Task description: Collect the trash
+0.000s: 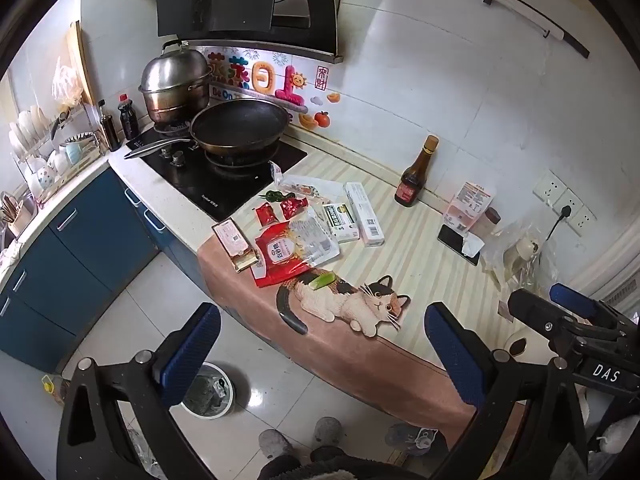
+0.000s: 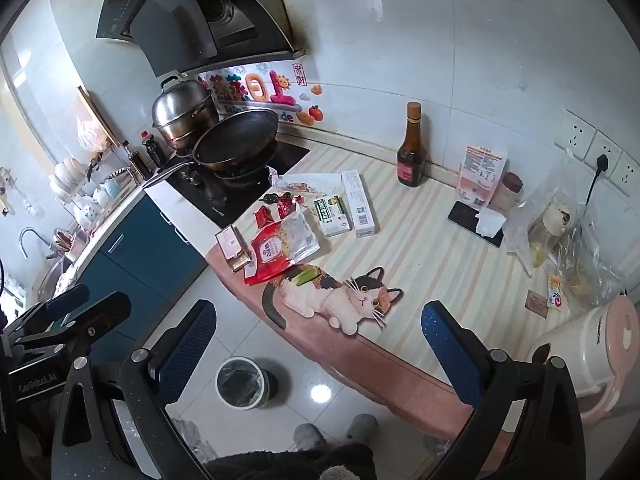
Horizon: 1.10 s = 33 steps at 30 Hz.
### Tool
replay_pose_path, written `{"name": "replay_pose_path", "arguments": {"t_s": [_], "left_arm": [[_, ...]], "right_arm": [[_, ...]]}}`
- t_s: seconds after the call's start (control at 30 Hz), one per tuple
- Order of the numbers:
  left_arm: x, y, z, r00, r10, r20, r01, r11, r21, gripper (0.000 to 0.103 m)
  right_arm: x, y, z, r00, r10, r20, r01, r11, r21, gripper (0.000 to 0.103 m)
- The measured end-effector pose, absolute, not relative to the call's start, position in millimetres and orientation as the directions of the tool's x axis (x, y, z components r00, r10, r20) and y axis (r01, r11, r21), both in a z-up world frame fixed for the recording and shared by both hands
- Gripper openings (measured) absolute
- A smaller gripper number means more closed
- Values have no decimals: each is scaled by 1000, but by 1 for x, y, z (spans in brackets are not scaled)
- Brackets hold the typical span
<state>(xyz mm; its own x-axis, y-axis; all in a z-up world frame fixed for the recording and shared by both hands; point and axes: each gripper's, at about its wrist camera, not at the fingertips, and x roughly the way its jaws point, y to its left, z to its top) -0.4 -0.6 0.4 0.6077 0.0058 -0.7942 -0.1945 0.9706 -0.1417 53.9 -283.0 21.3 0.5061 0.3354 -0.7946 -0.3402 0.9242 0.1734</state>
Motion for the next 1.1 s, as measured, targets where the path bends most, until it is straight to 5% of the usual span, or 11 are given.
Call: {"name": "replay_pose_path", "arguments": {"t_s": [1.1], "left_arm": [[-1,1,3,607,-13,-794,-196,967,-165,103]], "right_arm": [[45,-278,30,510,335,-792,-355,921,161,103]]}}
